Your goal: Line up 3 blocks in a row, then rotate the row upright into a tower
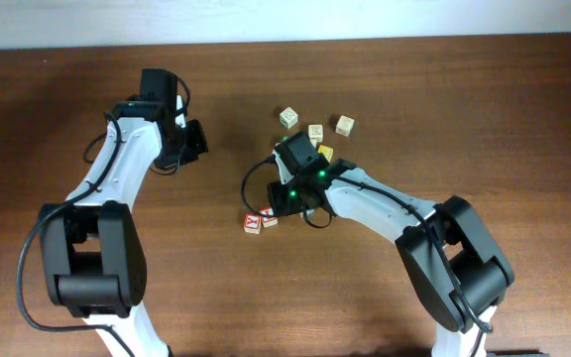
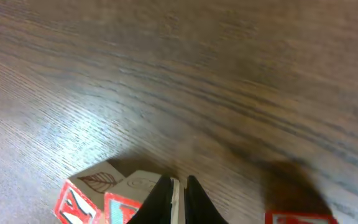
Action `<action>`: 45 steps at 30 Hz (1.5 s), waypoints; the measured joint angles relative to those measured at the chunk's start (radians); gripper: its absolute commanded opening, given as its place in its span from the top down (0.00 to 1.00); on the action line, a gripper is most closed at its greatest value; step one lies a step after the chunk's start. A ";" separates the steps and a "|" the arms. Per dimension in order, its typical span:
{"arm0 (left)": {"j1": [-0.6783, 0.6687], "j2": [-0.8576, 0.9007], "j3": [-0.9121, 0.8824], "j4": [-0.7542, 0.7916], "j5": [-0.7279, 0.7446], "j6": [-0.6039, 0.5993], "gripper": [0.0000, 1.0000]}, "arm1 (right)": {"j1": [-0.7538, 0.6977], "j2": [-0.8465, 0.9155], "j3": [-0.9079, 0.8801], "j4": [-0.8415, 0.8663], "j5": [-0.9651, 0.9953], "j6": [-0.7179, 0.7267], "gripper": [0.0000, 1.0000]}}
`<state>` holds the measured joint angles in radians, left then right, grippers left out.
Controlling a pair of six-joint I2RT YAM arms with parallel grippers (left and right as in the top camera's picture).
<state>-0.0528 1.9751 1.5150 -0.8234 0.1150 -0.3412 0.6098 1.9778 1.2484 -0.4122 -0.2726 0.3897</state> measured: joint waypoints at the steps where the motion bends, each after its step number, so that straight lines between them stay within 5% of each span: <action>1: 0.000 0.000 0.000 0.000 0.000 0.000 1.00 | 0.000 0.000 0.000 -0.007 0.000 0.003 0.93; 20: -0.009 0.000 0.000 -0.014 0.000 0.000 1.00 | 0.005 0.001 0.001 -0.161 -0.186 -0.009 0.96; 28: -0.018 0.000 0.000 -0.015 0.000 0.000 1.00 | 0.004 0.000 0.077 -0.289 -0.090 -0.046 0.96; 45: -0.019 0.000 0.000 -0.015 0.000 0.000 1.00 | 0.025 0.055 0.122 -0.150 -0.040 -0.186 0.96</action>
<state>-0.0719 1.9751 1.5150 -0.8387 0.1146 -0.3412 0.6350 2.0331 1.3701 -0.5625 -0.3126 0.2039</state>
